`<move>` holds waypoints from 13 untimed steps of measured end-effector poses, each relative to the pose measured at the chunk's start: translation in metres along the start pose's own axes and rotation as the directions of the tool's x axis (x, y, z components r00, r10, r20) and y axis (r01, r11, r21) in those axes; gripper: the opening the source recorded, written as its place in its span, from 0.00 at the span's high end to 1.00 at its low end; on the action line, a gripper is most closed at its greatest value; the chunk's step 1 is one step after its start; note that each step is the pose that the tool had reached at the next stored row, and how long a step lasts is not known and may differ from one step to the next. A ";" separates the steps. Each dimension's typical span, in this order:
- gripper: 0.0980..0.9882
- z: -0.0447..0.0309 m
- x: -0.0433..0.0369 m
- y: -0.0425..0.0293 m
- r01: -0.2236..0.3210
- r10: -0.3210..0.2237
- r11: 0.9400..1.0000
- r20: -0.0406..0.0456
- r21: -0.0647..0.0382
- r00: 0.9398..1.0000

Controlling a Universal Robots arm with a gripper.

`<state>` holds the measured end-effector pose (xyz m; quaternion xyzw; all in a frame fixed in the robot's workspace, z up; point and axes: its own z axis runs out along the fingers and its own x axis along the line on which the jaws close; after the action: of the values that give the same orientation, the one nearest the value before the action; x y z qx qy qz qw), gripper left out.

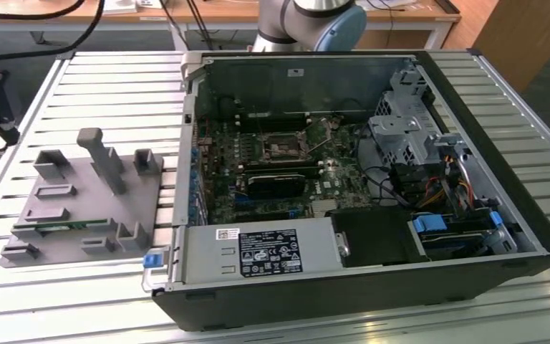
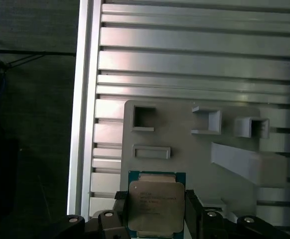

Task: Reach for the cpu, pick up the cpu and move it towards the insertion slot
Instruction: 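Pick up the cpu and move it towards the insertion slot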

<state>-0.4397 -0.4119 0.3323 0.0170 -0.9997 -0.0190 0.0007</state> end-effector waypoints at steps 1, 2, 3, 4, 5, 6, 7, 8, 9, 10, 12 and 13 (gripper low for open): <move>0.50 -0.0045 0.0000 0.0002 0.000 0.000 1.000 0.000 0.000 1.000; 0.50 -0.0090 0.0000 0.0003 0.000 0.000 1.000 0.000 0.000 1.000; 0.50 -0.0134 0.0000 0.0005 0.000 0.000 1.000 0.000 0.000 1.000; 0.50 -0.0179 0.0000 0.0007 0.000 0.000 1.000 0.000 0.000 1.000; 0.50 -0.0225 0.0000 0.0008 0.000 0.000 1.000 0.000 0.000 1.000; 0.50 -0.0269 0.0000 0.0010 0.000 0.000 1.000 0.000 0.000 1.000; 0.50 -0.0314 0.0000 0.0012 -0.001 0.001 1.000 0.000 0.000 1.000; 0.50 -0.0362 0.0000 0.0014 -0.001 0.001 1.000 0.000 0.000 1.000; 0.50 -0.0407 0.0000 0.0015 -0.001 0.001 1.000 0.000 0.000 1.000; 0.50 -0.0452 0.0001 0.0017 -0.001 0.001 1.000 0.000 0.000 1.000; 0.50 -0.0543 0.0000 0.0021 -0.001 0.001 1.000 0.000 0.000 1.000; 0.50 -0.0587 0.0001 0.0022 -0.001 0.001 1.000 0.000 0.000 1.000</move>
<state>-0.4397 -0.4119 0.3910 0.0166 -0.9997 -0.0191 0.0007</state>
